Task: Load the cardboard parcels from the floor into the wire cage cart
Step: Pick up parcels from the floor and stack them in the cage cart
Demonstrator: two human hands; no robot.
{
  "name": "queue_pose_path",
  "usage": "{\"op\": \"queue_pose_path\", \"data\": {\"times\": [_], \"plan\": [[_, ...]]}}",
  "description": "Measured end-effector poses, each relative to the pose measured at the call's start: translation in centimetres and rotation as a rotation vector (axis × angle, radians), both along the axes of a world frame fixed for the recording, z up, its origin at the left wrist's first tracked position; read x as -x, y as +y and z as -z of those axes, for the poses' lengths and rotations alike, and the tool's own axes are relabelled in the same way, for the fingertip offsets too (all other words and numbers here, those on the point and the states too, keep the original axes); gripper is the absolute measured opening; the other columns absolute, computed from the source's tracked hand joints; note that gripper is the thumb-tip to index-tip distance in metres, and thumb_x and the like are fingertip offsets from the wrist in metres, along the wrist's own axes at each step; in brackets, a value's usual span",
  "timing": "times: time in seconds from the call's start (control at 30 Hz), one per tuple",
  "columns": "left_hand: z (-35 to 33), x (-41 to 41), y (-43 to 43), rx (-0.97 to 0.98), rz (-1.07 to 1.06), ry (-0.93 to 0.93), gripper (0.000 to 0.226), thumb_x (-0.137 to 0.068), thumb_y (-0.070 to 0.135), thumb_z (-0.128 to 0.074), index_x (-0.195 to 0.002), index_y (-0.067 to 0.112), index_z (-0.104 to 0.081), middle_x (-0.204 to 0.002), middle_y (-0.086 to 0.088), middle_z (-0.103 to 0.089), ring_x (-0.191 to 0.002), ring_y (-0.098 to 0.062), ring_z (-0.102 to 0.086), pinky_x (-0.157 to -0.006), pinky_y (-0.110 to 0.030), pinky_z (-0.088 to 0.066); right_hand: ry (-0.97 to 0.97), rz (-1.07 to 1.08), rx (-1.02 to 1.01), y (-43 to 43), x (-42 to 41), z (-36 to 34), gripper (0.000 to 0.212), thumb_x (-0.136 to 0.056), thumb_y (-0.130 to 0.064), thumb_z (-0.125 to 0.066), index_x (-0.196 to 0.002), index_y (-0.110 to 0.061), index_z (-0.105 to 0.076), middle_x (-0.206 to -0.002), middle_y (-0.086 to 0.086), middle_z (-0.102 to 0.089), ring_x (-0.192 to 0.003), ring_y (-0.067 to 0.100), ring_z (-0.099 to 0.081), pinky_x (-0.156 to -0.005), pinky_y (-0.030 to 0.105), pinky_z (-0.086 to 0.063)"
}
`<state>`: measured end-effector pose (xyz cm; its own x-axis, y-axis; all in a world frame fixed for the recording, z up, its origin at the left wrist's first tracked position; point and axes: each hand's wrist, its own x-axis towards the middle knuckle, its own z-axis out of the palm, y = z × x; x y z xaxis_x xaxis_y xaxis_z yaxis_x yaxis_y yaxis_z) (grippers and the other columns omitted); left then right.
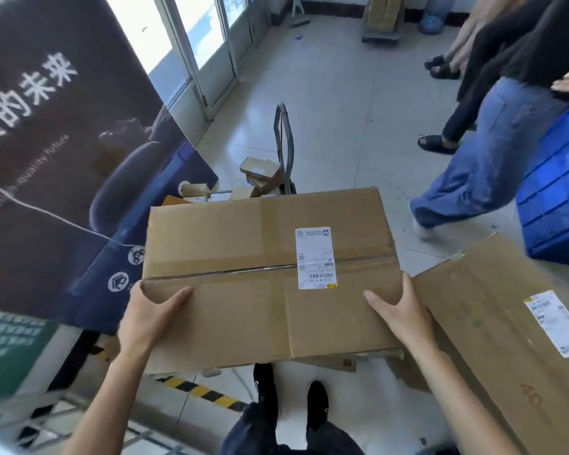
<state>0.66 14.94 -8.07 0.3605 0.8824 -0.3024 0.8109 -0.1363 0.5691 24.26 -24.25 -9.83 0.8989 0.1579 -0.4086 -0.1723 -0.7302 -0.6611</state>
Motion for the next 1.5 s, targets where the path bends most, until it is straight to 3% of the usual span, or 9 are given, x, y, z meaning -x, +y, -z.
{"op": "queue_pose_path", "data": {"times": [0.17,0.37,0.6,0.77,0.97,1.07,1.23,1.37,1.5], "plan": [[-2.5,8.2,-1.6,0.006,-0.249,0.048,0.122,-0.046,0.090,-0.066,-0.142,0.021,-0.038,-0.135,-0.012,-0.057,-0.118,-0.039,-0.057,-0.096,-0.051,-0.045,-0.049,-0.230,0.050,3.9,0.8,-2.4,0.104,-0.077,-0.070,-0.066,-0.159,-0.029,-0.017,-0.157,-0.001,-0.041,-0.141,0.029,-0.041,-0.103,0.045,-0.041],[-7.1,21.1,-5.6,-0.105,-0.532,0.135,0.105,-0.057,0.087,-0.067,-0.138,0.024,-0.042,-0.133,-0.013,-0.061,-0.117,-0.043,-0.057,-0.093,-0.053,-0.046,-0.106,-0.545,0.030,9.9,5.3,-5.2,0.102,-0.072,-0.077,-0.059,-0.155,-0.031,-0.021,-0.148,-0.005,-0.050,-0.132,0.027,-0.050,-0.087,0.040,-0.041],[-11.2,36.8,-12.1,-0.187,-0.847,0.111,0.096,-0.059,0.081,-0.072,-0.134,0.025,-0.048,-0.133,-0.013,-0.062,-0.119,-0.039,-0.057,-0.097,-0.050,-0.044,-0.093,-0.845,-0.070,16.4,15.3,-8.1,0.113,-0.070,-0.079,-0.060,-0.159,-0.025,-0.017,-0.158,0.000,-0.039,-0.142,0.026,-0.040,-0.110,0.052,-0.038],[-12.3,47.6,-19.1,-0.170,-1.053,0.032,0.102,-0.046,0.088,-0.067,-0.129,0.030,-0.050,-0.129,-0.008,-0.064,-0.116,-0.036,-0.058,-0.085,-0.044,-0.041,-0.089,-1.035,-0.128,18.9,25.2,-9.9,0.097,-0.076,-0.071,-0.067,-0.153,-0.028,-0.028,-0.141,-0.005,-0.056,-0.130,0.027,-0.052,-0.098,0.044,-0.043],[-11.9,60.3,-27.6,-0.135,-1.196,0.044,0.112,-0.046,0.092,-0.064,-0.137,0.030,-0.043,-0.133,-0.009,-0.061,-0.118,-0.038,-0.056,-0.095,-0.055,-0.048,-0.087,-1.228,-0.127,18.1,38.1,-10.3,0.083,-0.078,-0.070,-0.066,-0.144,-0.030,-0.035,-0.118,-0.011,-0.059,-0.117,0.026,-0.059,-0.091,0.044,-0.047],[-11.6,65.9,-31.0,-0.130,-1.248,0.068,0.109,-0.051,0.090,-0.065,-0.139,0.029,-0.042,-0.132,-0.009,-0.062,-0.116,-0.039,-0.058,-0.085,-0.049,-0.047,-0.092,-1.282,-0.122,17.1,44.4,-9.9,0.089,-0.078,-0.072,-0.064,-0.149,-0.029,-0.031,-0.122,-0.010,-0.057,-0.118,0.027,-0.059,-0.089,0.042,-0.045],[-11.1,73.9,-34.4,-0.111,-1.343,0.094,0.106,-0.044,0.091,-0.063,-0.130,0.030,-0.048,-0.129,-0.011,-0.064,-0.116,-0.039,-0.059,-0.098,-0.054,-0.047,-0.059,-1.365,-0.147,16.3,52.8,-8.9,0.071,-0.078,-0.071,-0.064,-0.133,-0.036,-0.036,-0.108,-0.015,-0.056,-0.093,0.014,-0.053,-0.076,0.037,-0.042],[-10.1,78.3,-35.9,-0.100,-1.392,0.051,0.094,-0.037,0.096,-0.064,-0.111,0.040,-0.046,-0.120,-0.006,-0.066,-0.110,-0.035,-0.061,-0.094,-0.053,-0.050,-0.048,-1.415,-0.127,17.1,57.7,-8.6,0.058,-0.080,-0.069,-0.066,-0.123,-0.044,-0.035,-0.108,-0.016,-0.058,-0.094,0.015,-0.055,-0.075,0.036,-0.041],[-8.9,81.8,-35.5,-0.051,-1.435,0.086,0.106,-0.036,0.098,-0.061,-0.121,0.036,-0.047,-0.117,-0.004,-0.064,-0.109,-0.035,-0.061,-0.093,-0.053,-0.050,-0.045,-1.470,-0.091,19.6,61.7,-7.9,0.052,-0.079,-0.068,-0.065,-0.116,-0.042,-0.039,-0.108,-0.015,-0.061,-0.099,0.018,-0.060,-0.076,0.037,-0.044]]}}
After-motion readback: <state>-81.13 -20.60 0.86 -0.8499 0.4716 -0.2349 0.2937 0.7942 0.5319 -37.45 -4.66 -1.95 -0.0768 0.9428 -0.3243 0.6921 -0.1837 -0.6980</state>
